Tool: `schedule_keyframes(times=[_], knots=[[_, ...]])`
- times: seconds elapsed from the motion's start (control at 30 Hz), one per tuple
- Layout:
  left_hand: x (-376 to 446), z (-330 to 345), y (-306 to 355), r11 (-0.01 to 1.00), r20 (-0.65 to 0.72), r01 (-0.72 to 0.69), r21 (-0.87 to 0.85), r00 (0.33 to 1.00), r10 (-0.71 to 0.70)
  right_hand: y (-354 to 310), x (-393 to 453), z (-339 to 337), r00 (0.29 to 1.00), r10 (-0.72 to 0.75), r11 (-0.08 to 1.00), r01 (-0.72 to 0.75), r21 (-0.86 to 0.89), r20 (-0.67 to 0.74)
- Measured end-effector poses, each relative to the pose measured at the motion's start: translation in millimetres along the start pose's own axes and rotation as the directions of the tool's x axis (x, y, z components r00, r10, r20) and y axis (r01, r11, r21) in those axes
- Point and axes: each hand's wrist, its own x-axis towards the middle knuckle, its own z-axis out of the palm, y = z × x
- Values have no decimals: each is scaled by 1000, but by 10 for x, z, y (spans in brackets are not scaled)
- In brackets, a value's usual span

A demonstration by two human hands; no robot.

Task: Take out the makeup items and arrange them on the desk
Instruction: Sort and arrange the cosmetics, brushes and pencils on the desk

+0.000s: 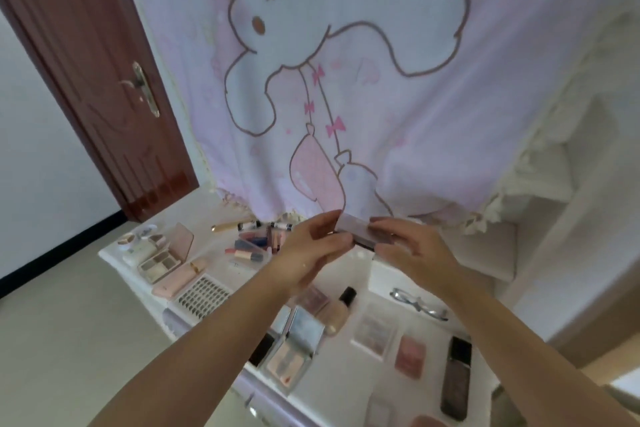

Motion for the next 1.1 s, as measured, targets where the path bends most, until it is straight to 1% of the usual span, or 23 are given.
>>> schedule_keyframes(times=[0.07,0.13,0.2,0.3,0.37,0.4,0.43,0.47,0.5,0.6,0.63,0.73,0.83,0.9,0.97,1.03,1.1], knots=[[94,101,177,998,-14,-50,-46,999,50,-127,70,-105,991,-90,996,89,-20,-99],[169,188,331,995,-1,-88,-40,996,88,-249,131,-229,972,-169,986,165,-38,-163],[232,262,460,992,25,-124,-32,992,125,-356,186,-337,956,-224,974,214,-70,-188],[314,331,586,983,31,-167,-75,985,170,-456,238,-415,940,-283,958,268,-102,-192],[350,346,615,979,40,-182,-91,982,186,-477,271,-432,934,-291,956,275,-100,-207],[360,352,622,978,42,-189,-92,980,193,-473,293,-453,940,-252,968,248,-46,-230],[369,357,621,977,41,-196,-87,979,200,-481,316,-479,947,-187,977,206,47,-262],[372,362,621,975,38,-203,-84,978,207,-479,337,-508,949,-117,976,164,143,-293],[376,365,618,973,29,-212,-89,976,215,-465,353,-533,950,-75,969,141,203,-303],[383,352,600,963,1,-217,-162,975,220,-447,376,-539,965,-61,959,128,253,-256],[378,339,582,960,7,-211,-183,976,216,-443,378,-526,968,-28,945,108,310,-250],[329,275,477,956,41,-172,-237,981,187,-367,393,-527,961,135,869,1,494,-239],[214,187,302,957,-28,-134,-257,991,131,-226,380,-494,934,319,762,-154,630,-158],[103,123,118,956,-100,-84,-281,993,58,-74,343,-391,917,391,699,-240,674,-78],[-33,44,-136,946,-161,-28,-323,987,-26,117,270,-226,901,433,665,-317,676,-3],[-194,-37,-427,942,-214,44,-333,969,-121,323,168,-42,877,476,646,-403,648,70],[-381,-136,-717,937,-274,124,-328,936,-219,535,45,190,843,516,633,-495,595,152]])
